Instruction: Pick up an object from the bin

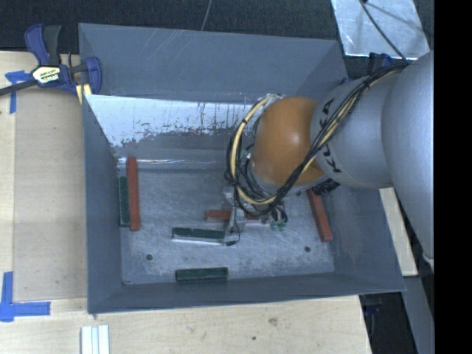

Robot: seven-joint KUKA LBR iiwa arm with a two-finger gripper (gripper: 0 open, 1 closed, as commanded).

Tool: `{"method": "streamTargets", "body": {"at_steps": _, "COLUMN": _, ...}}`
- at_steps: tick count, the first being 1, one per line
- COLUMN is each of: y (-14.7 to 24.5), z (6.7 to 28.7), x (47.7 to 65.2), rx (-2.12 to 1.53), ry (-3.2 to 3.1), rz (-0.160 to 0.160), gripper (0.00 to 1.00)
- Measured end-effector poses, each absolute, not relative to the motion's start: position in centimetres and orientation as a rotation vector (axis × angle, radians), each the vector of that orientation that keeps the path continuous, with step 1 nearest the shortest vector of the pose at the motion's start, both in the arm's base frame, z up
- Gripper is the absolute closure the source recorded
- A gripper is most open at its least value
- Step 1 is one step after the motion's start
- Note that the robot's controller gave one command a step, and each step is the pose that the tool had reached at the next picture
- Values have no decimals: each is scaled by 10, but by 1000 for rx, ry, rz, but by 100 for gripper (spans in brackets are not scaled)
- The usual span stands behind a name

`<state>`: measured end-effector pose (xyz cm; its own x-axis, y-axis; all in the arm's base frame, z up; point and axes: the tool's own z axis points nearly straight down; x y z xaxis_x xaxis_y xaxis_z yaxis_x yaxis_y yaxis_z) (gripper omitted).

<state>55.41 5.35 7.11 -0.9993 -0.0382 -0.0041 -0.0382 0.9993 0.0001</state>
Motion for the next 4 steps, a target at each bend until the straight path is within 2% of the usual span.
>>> {"method": "streamTargets", "body": {"at_steps": 3, "y": 53, "z": 77, "x": 553, "rx": -60, "ry": 3142, "rz": 0, "gripper": 100}}
{"method": "streamTargets", "body": {"at_steps": 4, "y": 53, "z": 97, "x": 551, "rx": -59, "ry": 3149, "rz": -1, "gripper": 100}}
